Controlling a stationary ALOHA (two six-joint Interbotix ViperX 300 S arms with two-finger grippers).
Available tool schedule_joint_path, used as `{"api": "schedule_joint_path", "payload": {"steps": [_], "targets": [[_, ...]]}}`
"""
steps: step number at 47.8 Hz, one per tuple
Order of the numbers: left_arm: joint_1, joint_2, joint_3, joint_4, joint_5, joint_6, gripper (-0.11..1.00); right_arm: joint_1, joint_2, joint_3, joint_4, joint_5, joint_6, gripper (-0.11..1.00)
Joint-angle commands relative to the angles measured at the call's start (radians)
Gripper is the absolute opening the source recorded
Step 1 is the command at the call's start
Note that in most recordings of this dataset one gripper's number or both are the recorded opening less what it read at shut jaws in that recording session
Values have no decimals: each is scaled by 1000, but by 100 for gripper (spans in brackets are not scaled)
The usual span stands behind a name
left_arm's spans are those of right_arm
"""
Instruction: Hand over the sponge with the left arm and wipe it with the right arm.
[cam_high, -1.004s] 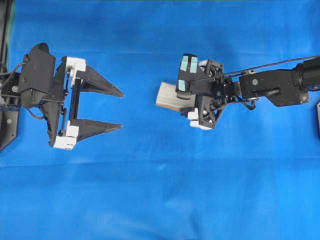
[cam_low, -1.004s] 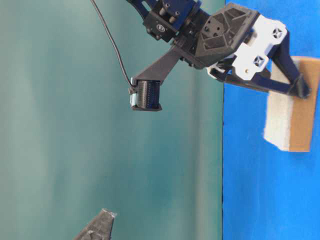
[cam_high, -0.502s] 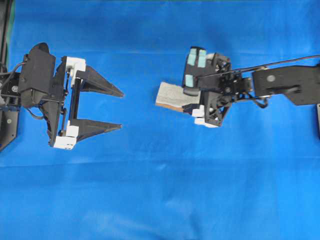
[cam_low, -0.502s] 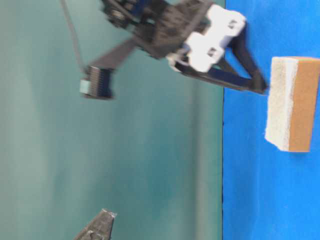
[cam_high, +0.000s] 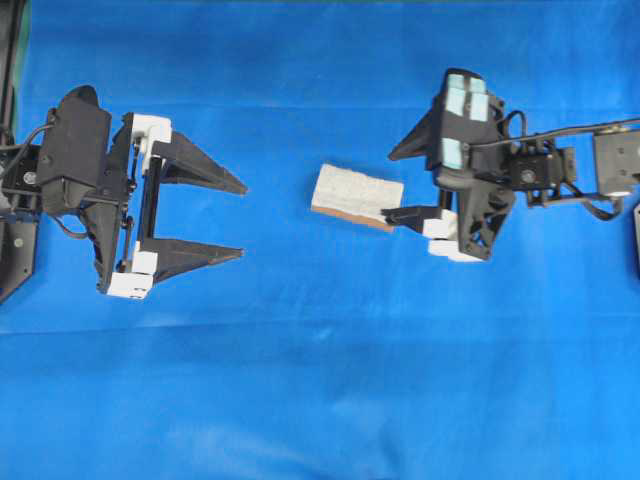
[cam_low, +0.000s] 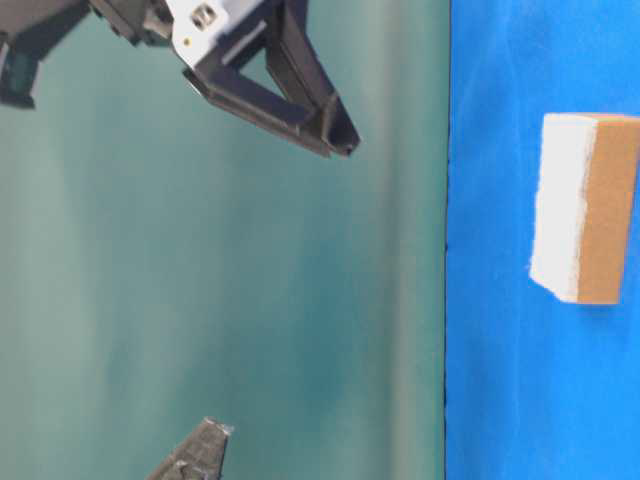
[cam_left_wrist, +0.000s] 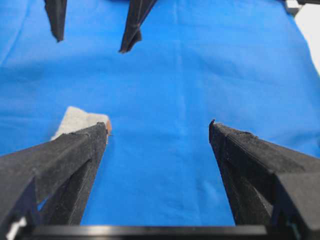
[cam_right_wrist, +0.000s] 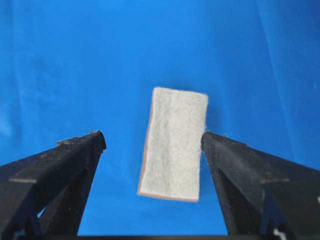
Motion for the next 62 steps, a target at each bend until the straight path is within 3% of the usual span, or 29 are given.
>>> {"api": "schedule_joint_path", "payload": {"steps": [1, 29, 42, 62], "targets": [[3, -3, -9, 2, -11, -2, 80, 2, -25, -6, -3, -17, 3, 74], [3, -25, -5, 0, -8, -2, 79, 6, -64, 12, -2, -31, 9, 74], [3, -187, 54, 2, 25, -5, 79, 11, -267, 109, 2, -28, 11, 74], [5, -476, 132, 3, 238, 5, 79, 11, -660, 291, -2, 60, 0, 74]]}}
